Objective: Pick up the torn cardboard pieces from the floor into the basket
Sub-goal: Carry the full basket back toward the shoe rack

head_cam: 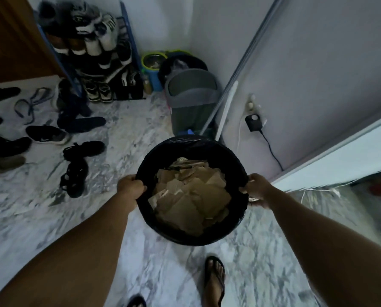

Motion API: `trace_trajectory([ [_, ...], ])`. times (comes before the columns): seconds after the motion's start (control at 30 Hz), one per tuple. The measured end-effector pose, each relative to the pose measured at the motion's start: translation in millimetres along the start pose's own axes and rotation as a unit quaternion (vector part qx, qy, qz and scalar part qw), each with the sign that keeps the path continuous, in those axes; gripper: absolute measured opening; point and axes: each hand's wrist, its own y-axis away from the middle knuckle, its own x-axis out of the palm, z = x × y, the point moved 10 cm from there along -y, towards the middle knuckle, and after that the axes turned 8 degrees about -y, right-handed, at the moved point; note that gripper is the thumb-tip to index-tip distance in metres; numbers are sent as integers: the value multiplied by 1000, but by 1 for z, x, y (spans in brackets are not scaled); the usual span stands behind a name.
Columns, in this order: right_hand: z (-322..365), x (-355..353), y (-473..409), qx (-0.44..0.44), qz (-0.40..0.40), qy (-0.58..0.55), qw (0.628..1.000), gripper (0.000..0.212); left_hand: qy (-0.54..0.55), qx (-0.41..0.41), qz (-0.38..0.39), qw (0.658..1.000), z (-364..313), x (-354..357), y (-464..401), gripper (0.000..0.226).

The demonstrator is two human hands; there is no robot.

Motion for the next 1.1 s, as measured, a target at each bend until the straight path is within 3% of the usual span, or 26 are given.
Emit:
trace_trajectory([
  [0.2,-24,-29,-110,1,-10,-8,1000,26,-3,-25,14,1000,-13,97,-59,33],
  [0.33,-44,-33,-176,-9,-13,-6,1000,25,-73,-12,-11,997,-6,138,-106,9],
  [0.63,-95,-27,-333,-69,-55,107,990,32,-142,28,-29,989,13,204,-207,8],
  [0.87,-64,-26,-335,-104,-118,138,978,29,-132,37,-8,990,10,234,-237,16],
  [0.97,-60,-30,-338,-108,-157,117,975,30,-144,61,-28,987,2,241,-242,5],
  [1.1,-55,-33,-343,-133,-174,128,967,38,-194,80,-62,976,-4,241,-231,11],
])
